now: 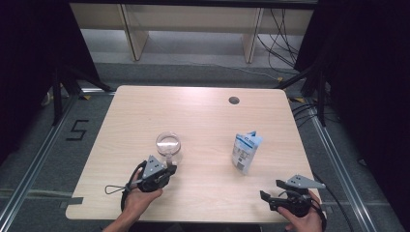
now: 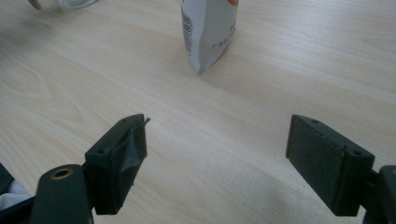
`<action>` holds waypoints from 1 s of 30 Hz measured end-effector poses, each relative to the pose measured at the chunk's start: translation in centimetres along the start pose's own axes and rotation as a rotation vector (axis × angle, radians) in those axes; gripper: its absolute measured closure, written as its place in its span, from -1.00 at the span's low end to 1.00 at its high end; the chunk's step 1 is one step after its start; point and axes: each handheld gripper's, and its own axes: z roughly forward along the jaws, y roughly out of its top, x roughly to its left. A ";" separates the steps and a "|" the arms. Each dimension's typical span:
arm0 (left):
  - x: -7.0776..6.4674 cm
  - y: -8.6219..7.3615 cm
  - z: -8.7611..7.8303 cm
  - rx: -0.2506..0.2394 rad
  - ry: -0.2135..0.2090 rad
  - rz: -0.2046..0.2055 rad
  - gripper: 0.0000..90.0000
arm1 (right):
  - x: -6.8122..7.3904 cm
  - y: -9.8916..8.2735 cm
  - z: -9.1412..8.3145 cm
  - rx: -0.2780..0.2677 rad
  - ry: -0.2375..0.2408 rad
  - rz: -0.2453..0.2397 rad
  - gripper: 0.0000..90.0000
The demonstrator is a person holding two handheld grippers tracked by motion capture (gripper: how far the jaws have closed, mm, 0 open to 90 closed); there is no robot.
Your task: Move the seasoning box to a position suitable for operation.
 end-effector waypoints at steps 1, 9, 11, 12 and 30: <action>0.1 0.0 0.0 0.002 0.002 0.005 0.98 | -0.1 0.0 0.0 0.003 0.002 -0.006 -0.52; 0.3 -0.3 -0.4 0.009 0.009 0.002 0.98 | 0.2 0.0 0.0 0.007 0.001 0.028 -0.52; 0.5 -0.4 -0.5 0.013 0.009 0.004 0.98 | 0.2 0.0 0.0 0.006 0.003 0.030 -0.52; 0.6 -0.4 -0.5 0.012 0.012 0.005 0.98 | 0.2 0.0 0.0 0.007 0.002 0.031 -0.52; 1.3 -0.6 -1.0 0.008 0.054 -0.022 0.97 | -0.1 0.0 0.1 -0.001 0.007 0.005 -0.52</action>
